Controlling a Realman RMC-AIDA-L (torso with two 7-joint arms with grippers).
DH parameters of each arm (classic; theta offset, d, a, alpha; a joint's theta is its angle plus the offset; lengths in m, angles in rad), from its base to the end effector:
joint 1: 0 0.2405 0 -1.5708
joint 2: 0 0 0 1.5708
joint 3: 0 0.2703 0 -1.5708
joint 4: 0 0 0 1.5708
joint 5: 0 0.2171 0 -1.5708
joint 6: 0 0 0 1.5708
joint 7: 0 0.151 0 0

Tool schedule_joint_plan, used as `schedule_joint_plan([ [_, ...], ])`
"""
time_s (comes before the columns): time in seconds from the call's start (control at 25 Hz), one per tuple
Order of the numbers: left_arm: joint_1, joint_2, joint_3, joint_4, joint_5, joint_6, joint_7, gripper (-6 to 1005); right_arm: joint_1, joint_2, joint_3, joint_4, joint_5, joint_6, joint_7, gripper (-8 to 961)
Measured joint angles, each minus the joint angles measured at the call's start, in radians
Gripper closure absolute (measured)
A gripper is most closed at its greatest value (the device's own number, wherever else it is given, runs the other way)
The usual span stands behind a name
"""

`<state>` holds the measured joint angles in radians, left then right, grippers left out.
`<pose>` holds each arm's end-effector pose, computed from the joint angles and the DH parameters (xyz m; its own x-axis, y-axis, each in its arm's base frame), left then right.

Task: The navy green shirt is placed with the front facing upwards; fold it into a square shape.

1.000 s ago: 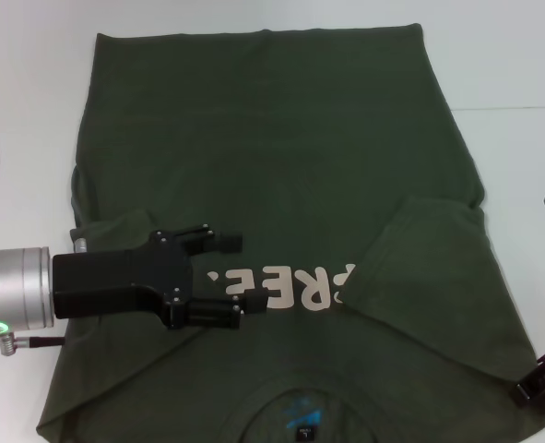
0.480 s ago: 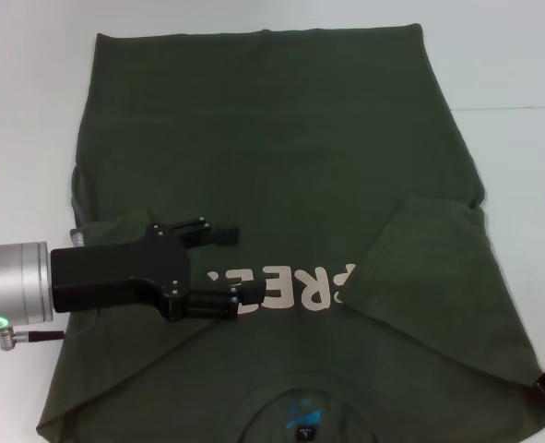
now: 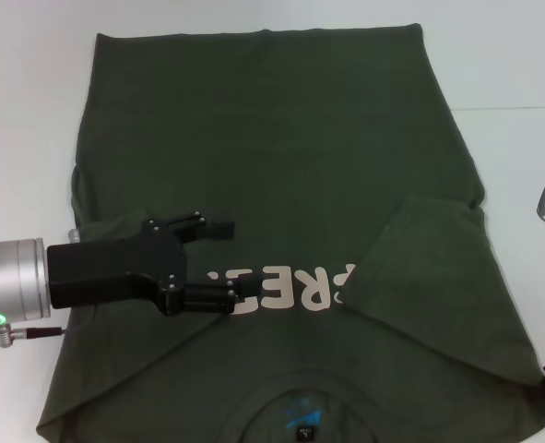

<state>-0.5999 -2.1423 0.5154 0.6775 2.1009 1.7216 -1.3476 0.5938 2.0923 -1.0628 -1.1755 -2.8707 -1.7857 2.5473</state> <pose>-0.2410 0.3383 -0.0205 0.7636 0.2846 0.5796 0.3778 -0.9249 -0.0435 0.2813 0.3353 0.0240 0.3467 -0.8896 0.2974 -0.7517 -0.4532 -0.4790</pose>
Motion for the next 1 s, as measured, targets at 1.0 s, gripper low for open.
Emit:
schedule_joint_plan([
  [1.0,0.095,0.045,-0.082,0.673,0.336,0.192,-1.081,50,0.026,-0.004,0.015,-0.032,0.054,0.027,-0.053,932],
])
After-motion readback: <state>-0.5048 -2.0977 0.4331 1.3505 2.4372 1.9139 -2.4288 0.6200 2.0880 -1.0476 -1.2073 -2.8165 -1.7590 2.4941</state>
